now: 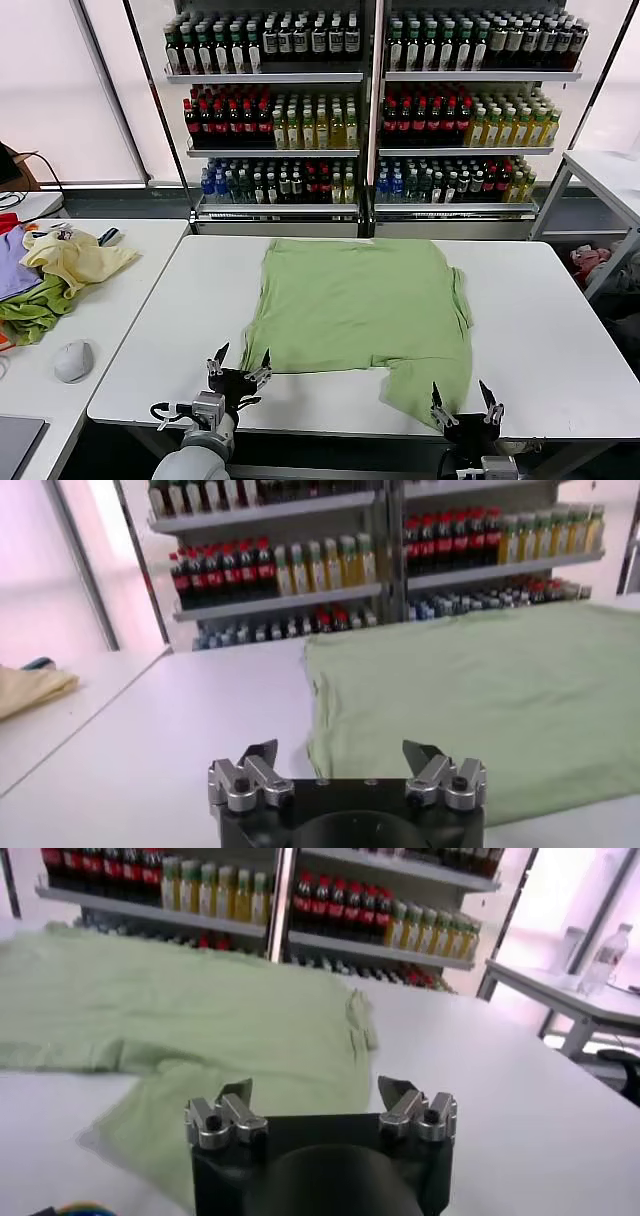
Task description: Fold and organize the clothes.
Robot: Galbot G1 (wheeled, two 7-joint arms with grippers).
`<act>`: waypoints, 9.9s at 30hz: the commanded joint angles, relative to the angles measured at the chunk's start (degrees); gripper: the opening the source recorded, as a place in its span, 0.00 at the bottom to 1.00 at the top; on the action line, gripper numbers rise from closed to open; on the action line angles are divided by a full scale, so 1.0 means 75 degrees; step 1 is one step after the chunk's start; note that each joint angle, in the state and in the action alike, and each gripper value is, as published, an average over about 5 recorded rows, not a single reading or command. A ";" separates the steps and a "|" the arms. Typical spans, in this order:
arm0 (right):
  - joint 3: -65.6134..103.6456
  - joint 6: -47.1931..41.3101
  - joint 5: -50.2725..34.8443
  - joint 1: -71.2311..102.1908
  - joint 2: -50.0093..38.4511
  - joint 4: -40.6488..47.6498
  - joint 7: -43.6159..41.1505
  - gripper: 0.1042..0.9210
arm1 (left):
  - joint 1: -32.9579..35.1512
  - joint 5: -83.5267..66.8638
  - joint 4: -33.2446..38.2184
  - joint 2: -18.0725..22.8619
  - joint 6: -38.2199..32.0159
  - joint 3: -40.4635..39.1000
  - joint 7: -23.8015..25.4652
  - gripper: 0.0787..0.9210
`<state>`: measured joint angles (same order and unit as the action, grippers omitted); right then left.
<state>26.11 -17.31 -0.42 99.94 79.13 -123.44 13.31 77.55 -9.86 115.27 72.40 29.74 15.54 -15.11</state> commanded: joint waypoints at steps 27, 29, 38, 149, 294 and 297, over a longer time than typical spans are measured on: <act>0.0021 0.0005 -0.1219 0.0011 -0.0116 -0.0008 -0.0214 0.09 | -0.0072 -0.1413 -0.0370 -0.0197 0.0430 -0.0252 -0.0097 0.03; 0.0166 0.0175 -0.1241 -0.0022 -0.0208 -0.0178 -0.0317 0.04 | -0.0037 -0.1511 -0.0151 -0.0222 0.0249 -0.0237 -0.0035 0.02; 0.0815 0.0598 -0.1658 -0.0623 -0.0690 -0.0799 -0.0517 0.03 | -0.0117 -0.1859 0.0791 -0.0390 -0.0572 -0.0150 0.0189 0.02; 0.0570 -0.0712 -0.2552 -0.3172 -0.1470 0.1897 -0.0926 0.04 | -0.2345 -0.1980 -0.1648 -0.0597 0.0177 -0.1076 -0.0439 0.07; -0.0545 -0.0713 -0.3826 -0.5850 -0.1873 0.2825 -0.1458 0.01 | -0.3514 -0.4964 -0.1543 -0.1769 -0.0059 -0.0911 -0.0236 0.03; -0.0239 -0.0761 -0.3746 -0.5250 -0.1826 0.2524 -0.1401 0.01 | -0.3182 -0.4840 -0.1368 -0.1851 0.0031 -0.0863 -0.0241 0.03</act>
<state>18.18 -22.88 -28.90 46.27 66.68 -91.24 2.57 44.50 -46.52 95.44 61.90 29.35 7.37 -16.94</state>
